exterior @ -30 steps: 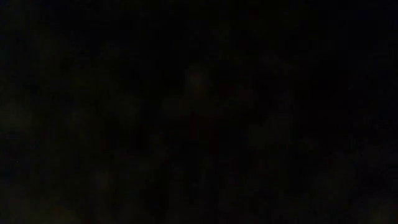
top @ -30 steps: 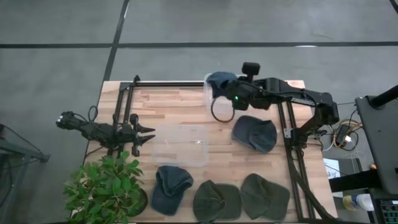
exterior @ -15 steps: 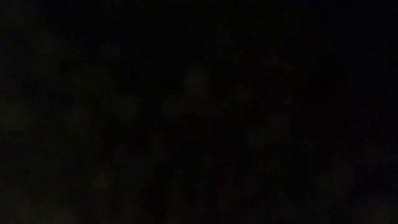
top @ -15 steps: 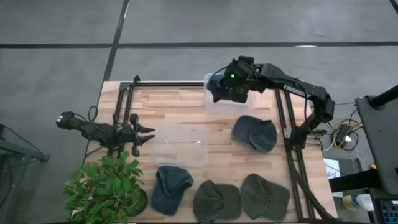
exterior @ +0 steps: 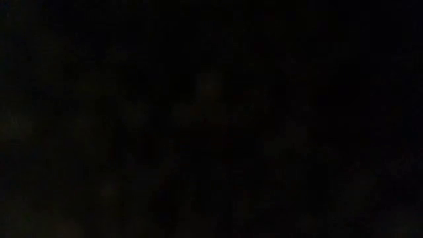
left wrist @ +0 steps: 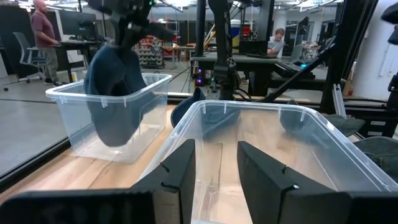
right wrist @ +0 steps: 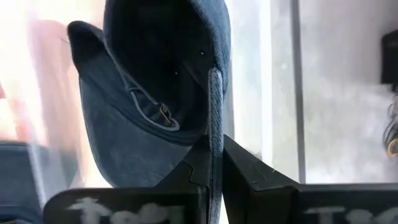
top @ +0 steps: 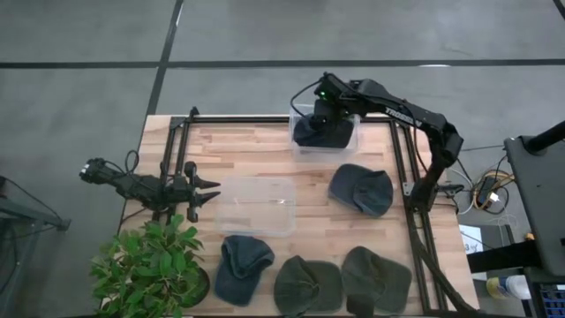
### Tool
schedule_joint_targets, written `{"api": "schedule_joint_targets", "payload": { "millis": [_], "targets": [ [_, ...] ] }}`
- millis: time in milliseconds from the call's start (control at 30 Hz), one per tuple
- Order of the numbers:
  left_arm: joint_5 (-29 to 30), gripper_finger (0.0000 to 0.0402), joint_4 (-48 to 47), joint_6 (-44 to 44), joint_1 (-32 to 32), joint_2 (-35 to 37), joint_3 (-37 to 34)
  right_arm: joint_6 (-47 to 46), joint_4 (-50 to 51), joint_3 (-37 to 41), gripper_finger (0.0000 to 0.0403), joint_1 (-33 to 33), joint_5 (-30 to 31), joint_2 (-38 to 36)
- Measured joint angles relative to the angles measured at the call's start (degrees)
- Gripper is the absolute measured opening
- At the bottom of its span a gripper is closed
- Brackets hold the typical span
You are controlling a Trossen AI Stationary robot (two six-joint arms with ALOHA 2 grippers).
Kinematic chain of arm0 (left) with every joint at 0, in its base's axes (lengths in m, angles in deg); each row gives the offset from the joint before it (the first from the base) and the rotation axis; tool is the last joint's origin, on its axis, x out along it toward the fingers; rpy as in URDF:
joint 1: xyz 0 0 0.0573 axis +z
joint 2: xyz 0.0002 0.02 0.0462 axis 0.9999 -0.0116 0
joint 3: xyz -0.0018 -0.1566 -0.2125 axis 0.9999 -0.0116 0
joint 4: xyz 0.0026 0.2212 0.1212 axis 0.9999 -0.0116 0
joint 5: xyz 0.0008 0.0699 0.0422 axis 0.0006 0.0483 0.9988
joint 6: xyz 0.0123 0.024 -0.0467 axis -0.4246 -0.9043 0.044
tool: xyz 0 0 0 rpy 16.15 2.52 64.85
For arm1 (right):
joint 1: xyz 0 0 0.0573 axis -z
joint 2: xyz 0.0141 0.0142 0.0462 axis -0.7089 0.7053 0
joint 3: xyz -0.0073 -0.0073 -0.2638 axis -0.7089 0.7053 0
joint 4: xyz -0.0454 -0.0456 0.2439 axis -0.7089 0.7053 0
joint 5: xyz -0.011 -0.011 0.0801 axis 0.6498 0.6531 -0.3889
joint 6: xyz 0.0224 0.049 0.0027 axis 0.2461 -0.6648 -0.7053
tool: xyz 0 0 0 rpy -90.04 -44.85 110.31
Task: Pick & Place hat
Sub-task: Put the middle blue cap into the top transparent bin
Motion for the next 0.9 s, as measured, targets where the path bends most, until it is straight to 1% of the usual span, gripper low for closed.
{"api": "schedule_joint_targets", "payload": {
  "millis": [233, 500, 667, 767, 900],
  "targets": [
    [0.1, 0.0112, 0.0, 0.0, 0.0, 0.0, 0.0, 1.6, 0.1, 0.0, 0.0013, 1.6, -1.8, 5.7],
    [0.1, 0.0112, 0.0, 0.0, 0.0, 0.0, 0.0, 1.7, 0.0, 0.0, 0.0013, 1.7, -1.7, 12.4],
    [0.1, 0.0112, 0.0, 0.0, 0.0, 0.0, 0.0, 1.9, 0.0, 0.0, 0.0015, 2.1, -1.5, 15.0],
    [0.1, 0.0112, 0.0, 0.0, 0.0, 0.0, 0.0, 1.7, 0.1, -0.1, 0.0032, 2.2, 0.7, 15.3],
    [0.1, 0.0112, 0.0, 0.0, 0.0, 0.0, 0.0, 1.0, 0.1, -0.1, 0.0081, 2.4, 1.5, 13.8]
  ]
}}
